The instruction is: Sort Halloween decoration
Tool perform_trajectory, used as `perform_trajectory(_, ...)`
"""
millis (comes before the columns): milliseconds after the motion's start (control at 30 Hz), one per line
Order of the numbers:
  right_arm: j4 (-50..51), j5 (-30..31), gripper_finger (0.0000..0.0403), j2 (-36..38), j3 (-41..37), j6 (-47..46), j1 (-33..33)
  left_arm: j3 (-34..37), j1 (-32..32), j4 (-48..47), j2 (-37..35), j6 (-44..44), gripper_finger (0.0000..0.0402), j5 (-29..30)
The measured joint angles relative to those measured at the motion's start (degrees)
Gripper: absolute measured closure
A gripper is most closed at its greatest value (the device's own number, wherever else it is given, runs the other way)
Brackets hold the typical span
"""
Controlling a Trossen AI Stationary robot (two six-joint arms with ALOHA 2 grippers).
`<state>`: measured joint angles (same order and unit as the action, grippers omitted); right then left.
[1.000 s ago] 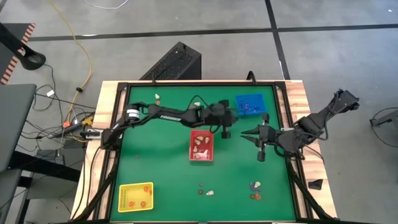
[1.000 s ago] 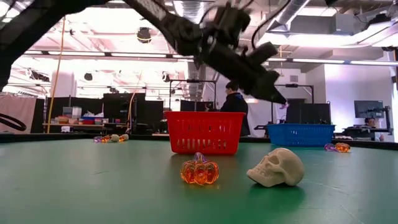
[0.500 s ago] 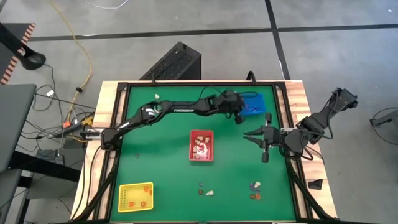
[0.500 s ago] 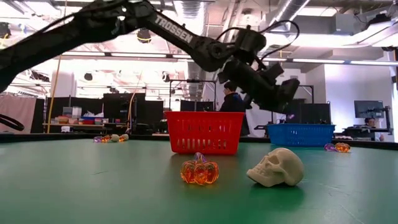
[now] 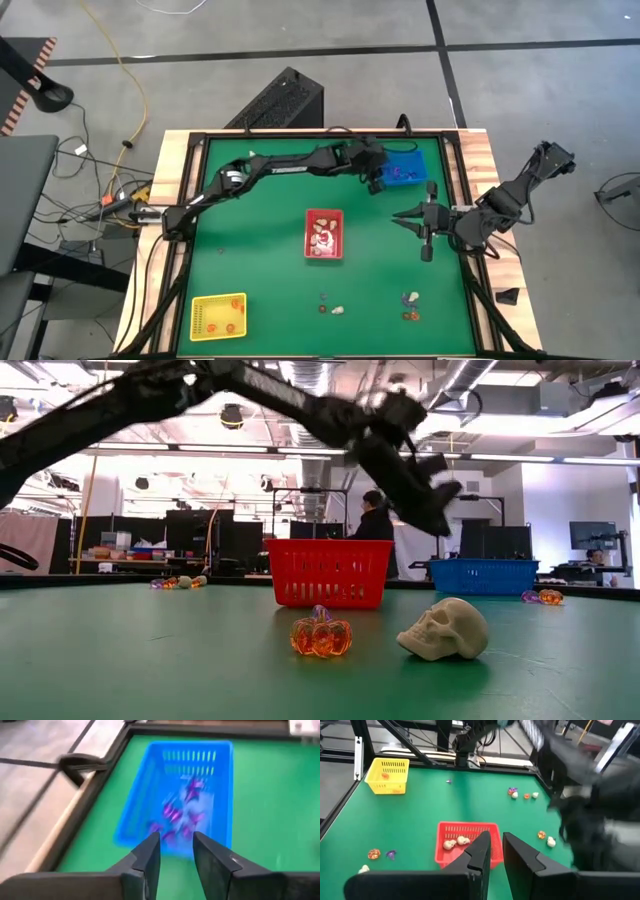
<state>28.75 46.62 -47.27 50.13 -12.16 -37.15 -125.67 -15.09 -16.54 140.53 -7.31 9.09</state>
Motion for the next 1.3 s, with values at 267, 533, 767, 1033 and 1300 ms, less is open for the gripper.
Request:
perform_trajectory(267,3.9,-0.4,0.0322,-0.3,0.0,-7.8,0.0,0.0,1.7,-38.7,-14.9,-7.1,0.0293,22.5)
perform_trajectory(533,4.4,-10.5,0.0322,-5.2,-1.1,-17.0,0.0,6.7,2.7,-71.6,-33.2,14.0,0.0292,29.7)
perform_trajectory(767,-0.1,-30.3,0.0322,-14.9,-1.1,-30.0,-0.3,32.8,11.7,-63.8,-56.4,23.4,0.0292,29.7)
perform_trajectory(1033,0.0,-60.5,0.0322,-28.9,-0.6,-61.2,-2.8,71.1,32.2,-11.5,-80.8,14.5,0.0292,24.9)
perform_trajectory(1300,-1.2,-65.9,0.0322,-38.7,0.2,-62.4,-0.7,96.2,43.4,36.0,-85.2,-3.9,0.0292,24.3)
